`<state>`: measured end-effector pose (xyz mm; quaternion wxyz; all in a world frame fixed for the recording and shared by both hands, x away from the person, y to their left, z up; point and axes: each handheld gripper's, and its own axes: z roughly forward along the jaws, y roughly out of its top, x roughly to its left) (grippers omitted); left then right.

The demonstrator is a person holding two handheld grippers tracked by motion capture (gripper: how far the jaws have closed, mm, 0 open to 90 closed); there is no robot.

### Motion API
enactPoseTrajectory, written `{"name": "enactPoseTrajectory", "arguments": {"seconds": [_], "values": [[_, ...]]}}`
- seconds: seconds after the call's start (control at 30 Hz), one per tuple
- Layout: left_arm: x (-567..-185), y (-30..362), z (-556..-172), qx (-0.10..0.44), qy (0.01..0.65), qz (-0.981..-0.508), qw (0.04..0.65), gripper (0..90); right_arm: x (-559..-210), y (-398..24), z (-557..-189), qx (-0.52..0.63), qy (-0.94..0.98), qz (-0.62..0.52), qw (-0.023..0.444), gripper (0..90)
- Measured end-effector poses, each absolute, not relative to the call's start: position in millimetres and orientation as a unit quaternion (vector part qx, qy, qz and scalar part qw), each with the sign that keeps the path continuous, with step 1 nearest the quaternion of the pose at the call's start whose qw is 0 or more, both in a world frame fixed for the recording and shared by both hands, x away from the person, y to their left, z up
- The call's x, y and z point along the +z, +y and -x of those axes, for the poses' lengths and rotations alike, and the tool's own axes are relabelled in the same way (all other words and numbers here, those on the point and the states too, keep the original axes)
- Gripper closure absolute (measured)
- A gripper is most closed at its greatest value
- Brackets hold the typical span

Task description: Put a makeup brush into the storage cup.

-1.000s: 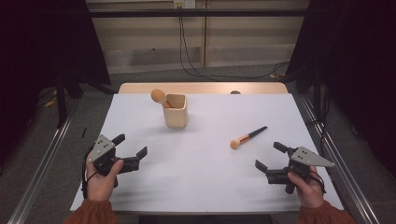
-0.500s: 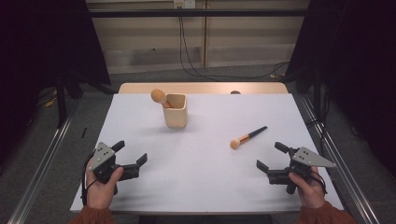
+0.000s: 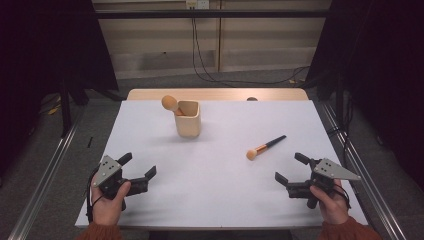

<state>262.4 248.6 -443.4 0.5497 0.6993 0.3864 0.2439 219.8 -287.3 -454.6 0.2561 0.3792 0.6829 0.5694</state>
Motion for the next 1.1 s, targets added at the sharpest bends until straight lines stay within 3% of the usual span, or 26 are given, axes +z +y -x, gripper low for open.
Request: {"name": "enactPoseTrajectory", "arguments": {"seconds": [1.1], "values": [[-447.8, 252.1, -253.9, 0.237, 0.399, -0.7, 0.543, 2.8, -443.7, -286.9, -236.6, 0.572, 0.67, -0.392, 0.265, 0.0]]}}
